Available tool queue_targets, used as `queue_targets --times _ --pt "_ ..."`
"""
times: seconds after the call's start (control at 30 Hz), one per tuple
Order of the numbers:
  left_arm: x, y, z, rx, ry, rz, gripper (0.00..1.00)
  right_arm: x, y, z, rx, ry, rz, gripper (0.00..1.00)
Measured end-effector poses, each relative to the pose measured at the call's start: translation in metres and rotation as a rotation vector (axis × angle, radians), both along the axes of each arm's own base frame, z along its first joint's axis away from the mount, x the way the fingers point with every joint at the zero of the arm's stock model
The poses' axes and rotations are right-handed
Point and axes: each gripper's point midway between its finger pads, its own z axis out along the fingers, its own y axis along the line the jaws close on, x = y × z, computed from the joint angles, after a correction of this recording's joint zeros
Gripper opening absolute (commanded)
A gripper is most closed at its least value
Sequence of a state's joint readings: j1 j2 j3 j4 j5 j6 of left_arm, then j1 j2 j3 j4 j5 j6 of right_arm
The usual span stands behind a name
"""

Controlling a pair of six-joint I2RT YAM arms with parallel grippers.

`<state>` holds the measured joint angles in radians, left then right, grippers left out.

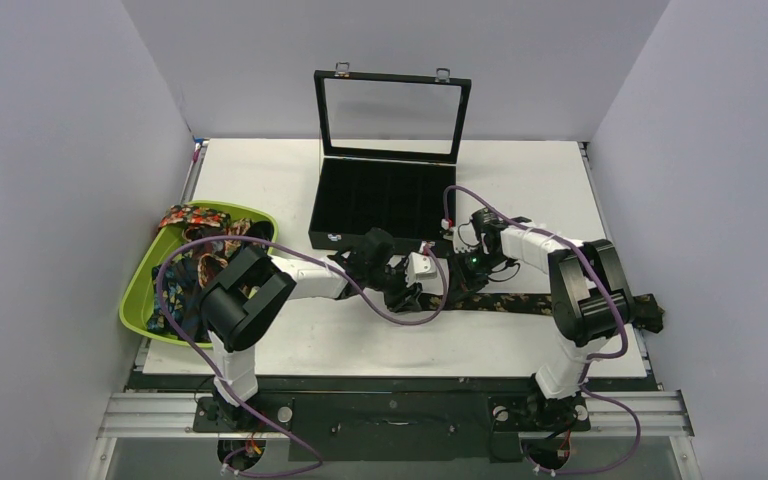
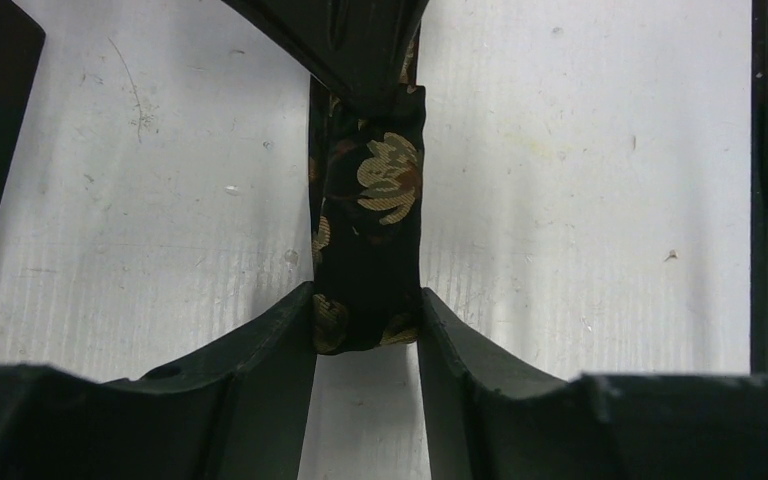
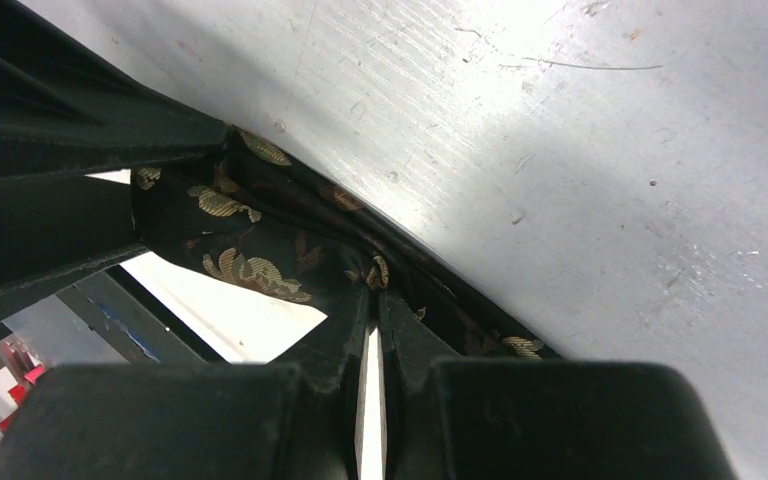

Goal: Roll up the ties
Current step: Roll the tie at the center of the board.

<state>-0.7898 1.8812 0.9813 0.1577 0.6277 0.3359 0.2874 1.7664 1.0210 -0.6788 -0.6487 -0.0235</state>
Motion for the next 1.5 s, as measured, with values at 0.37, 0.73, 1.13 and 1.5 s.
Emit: queue_targets --times 0.37,0.73,1.13,1.5 --pt "-0.001 -0.017 0.02 -0.046 0.01 -0.012 0.29 0.001 0.0 0.0 -0.001 -0.003 0.003 0.0" --pt "0.007 -0.051 0.033 -0.117 0.012 -0.01 0.31 0.002 0.001 0.0 0.0 -0.007 0.0 0.0" --pt "0.011 -0.059 0.0 -0.088 0.025 -0.006 0.25 0.006 0.002 0.0 0.003 -0.009 -0.025 0.01" --pt "0.011 -0.058 -0.004 -0.058 -0.059 -0.052 0.24 0.011 -0.019 0.025 0.064 0.019 -0.134 0.42"
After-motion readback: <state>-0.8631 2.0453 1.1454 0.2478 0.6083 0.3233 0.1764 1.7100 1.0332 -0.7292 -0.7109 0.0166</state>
